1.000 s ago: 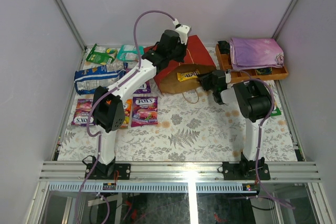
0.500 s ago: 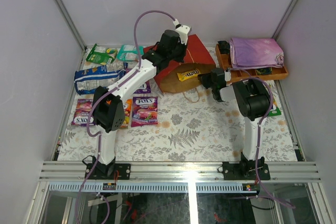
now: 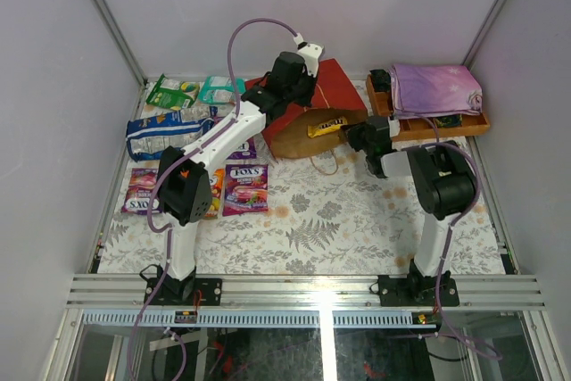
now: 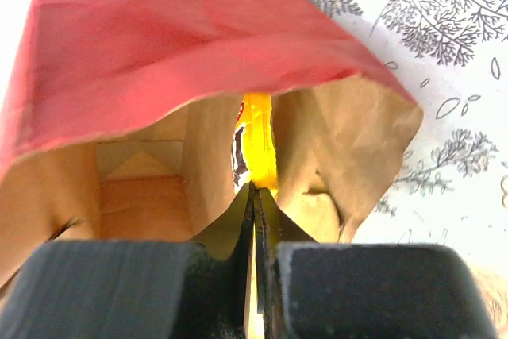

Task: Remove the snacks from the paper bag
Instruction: Adjust the snack in the paper bag, then take out the snack from the paper bag.

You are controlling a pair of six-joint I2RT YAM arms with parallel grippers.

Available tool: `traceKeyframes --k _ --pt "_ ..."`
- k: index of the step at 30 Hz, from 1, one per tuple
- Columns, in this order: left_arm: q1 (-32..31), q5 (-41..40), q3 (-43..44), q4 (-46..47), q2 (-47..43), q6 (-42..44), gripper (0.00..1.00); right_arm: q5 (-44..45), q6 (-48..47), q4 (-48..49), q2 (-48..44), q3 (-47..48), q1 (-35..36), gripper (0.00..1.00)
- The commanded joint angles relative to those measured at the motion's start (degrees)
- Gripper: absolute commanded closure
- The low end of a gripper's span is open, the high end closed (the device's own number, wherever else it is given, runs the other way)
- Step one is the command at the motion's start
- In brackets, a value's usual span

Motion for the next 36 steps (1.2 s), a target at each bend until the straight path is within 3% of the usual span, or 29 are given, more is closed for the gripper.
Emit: traceKeyframes --k 1,10,17,21,27,36 --pt "0.04 -1.07 -0.79 0.58 -2.68 0.6 1.0 2.99 -3.67 1.75 -7.97 -4.0 -0.23 1.0" --pt "0.02 -0.75 -0.64 0.49 -2.64 0.1 1.0 2.93 -3.21 -0.5 -10.94 -7.34 -0.23 0.99" --pt "0.11 -1.0 -1.13 0.31 -3.06 0.26 1.0 2.13 -5.43 -3.4 -6.86 -2.88 -0.37 0.6" --pt "0.11 -1.2 -1.32 0.27 -3.42 0.62 1.0 1.75 -5.8 -3.4 -4.48 -1.11 -0.45 0.47" --pt "0.23 -1.46 -1.67 0.21 -3.42 0.96 1.0 1.35 -5.37 -5.25 -3.25 -0.04 -0.61 0.38" --pt "0.56 -1.31 -2.28 0.39 -3.78 1.09 1.0 0.66 -4.11 -11.67 -1.03 4.28 -1.11 0.38"
